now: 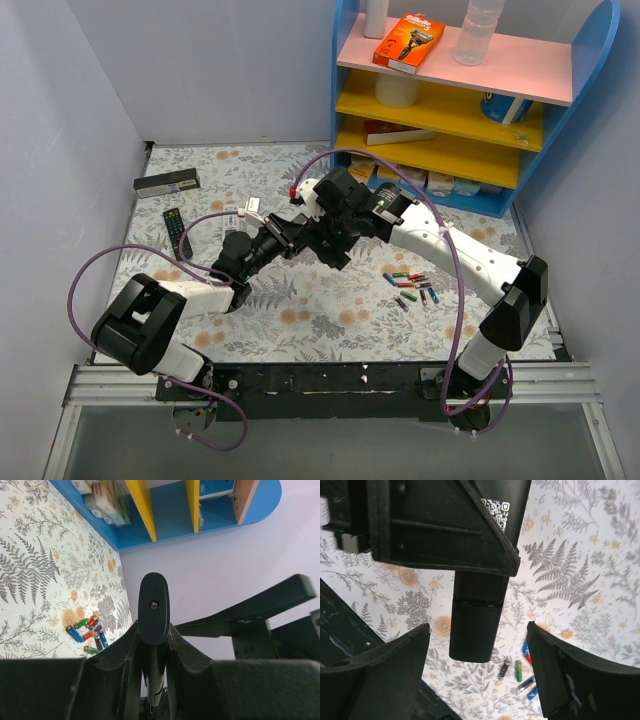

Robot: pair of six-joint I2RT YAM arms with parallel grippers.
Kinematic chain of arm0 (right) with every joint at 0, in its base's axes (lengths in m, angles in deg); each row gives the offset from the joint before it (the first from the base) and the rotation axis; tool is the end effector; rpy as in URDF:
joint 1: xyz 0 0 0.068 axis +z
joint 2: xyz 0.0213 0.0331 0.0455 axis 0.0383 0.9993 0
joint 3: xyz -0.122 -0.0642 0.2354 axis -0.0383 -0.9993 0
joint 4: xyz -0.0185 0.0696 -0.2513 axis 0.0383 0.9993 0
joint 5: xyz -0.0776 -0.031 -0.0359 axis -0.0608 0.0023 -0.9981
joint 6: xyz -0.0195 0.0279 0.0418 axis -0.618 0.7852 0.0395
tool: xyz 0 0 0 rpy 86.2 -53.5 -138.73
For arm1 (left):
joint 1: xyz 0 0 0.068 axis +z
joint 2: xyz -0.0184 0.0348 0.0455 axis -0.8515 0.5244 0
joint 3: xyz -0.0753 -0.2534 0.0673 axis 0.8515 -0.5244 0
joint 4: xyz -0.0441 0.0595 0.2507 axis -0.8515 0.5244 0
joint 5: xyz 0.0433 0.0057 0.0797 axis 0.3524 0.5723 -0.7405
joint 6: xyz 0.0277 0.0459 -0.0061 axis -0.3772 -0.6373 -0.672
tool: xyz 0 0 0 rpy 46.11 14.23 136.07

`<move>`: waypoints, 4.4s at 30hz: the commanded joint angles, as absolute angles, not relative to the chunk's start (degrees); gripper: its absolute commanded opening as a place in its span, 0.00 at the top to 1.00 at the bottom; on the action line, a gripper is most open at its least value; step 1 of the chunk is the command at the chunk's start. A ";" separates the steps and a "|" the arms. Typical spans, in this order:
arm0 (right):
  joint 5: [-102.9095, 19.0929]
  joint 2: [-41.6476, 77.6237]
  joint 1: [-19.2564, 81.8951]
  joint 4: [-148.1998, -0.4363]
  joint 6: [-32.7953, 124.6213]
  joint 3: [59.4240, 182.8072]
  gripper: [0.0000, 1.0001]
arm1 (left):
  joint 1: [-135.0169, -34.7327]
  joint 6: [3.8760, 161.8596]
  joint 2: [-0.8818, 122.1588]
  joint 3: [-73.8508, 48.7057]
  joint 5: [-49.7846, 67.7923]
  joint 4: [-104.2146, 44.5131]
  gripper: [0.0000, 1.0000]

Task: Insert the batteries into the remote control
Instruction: Load the battery cover into the remote control.

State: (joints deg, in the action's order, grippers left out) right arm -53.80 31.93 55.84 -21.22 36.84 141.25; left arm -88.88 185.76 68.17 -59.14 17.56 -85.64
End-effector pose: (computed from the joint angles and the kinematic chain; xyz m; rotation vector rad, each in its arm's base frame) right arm 0.2115 0.2830 0.3522 -1.1504 2.2350 0.2809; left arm 0.2346 -0.1501 0.2026 -1.1394 1.7216 -2.0570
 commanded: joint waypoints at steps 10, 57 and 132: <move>-39.89 8.72 55.98 -31.23 -2.89 123.80 0.26 | -89.05 195.12 65.65 -57.67 21.65 -82.33 1.00; -37.95 10.73 59.06 -33.69 -17.06 115.62 0.29 | -89.14 196.09 63.46 -51.78 31.59 -77.23 1.00; -39.80 18.29 52.64 -54.70 -16.54 112.01 0.46 | -90.63 206.82 64.69 -42.82 45.13 -82.24 1.00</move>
State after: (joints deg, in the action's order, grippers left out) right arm -38.37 14.34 54.14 -49.37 -15.77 111.09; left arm -85.88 178.35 68.41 -47.62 29.39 -70.99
